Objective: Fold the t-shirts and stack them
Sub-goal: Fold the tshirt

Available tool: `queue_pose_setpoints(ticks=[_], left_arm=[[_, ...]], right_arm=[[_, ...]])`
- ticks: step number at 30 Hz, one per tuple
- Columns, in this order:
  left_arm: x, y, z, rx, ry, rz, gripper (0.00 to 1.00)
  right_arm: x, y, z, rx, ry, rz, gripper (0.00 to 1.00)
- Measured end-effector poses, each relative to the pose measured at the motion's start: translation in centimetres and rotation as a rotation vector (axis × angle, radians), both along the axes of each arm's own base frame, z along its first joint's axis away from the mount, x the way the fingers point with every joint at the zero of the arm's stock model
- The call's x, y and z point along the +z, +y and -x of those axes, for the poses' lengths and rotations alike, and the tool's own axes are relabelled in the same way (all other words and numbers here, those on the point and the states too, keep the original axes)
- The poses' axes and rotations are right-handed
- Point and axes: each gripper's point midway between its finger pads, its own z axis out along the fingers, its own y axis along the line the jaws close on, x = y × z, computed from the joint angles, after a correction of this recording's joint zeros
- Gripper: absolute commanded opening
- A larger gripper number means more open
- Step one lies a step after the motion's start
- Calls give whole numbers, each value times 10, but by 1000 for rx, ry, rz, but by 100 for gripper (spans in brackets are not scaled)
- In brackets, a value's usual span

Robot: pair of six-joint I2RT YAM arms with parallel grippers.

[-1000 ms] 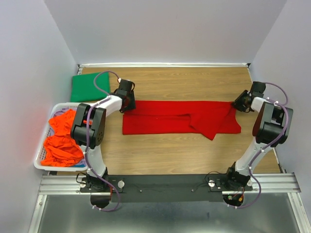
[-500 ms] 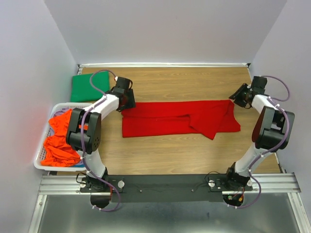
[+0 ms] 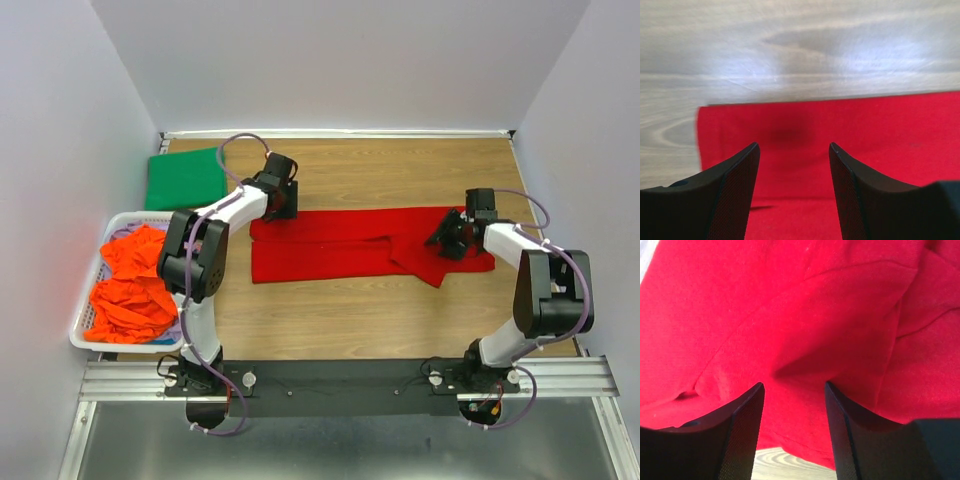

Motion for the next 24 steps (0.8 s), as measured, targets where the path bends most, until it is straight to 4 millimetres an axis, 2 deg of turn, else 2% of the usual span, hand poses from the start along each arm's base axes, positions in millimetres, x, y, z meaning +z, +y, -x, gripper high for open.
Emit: queue_pose_setpoints(ticks=[3, 4, 14, 17, 21, 24], left_arm=[[-26, -2, 7, -14, 60, -26, 65], [-33, -2, 9, -17, 80, -33, 65], [-37, -9, 20, -24, 92, -20, 65], [-37, -15, 38, -42, 109, 9, 65], [-36, -34, 71, -97, 143, 70, 65], [-36, -52, 102, -158, 160, 110, 65]], right_arm=[[-2, -5, -7, -15, 5, 22, 61], [-1, -7, -16, -18, 1, 34, 61], [2, -27, -116, 54, -87, 173, 61], [2, -28, -162, 111, -150, 204, 61], [3, -25, -202, 177, -210, 209, 62], [4, -19, -222, 230, -246, 198, 62]])
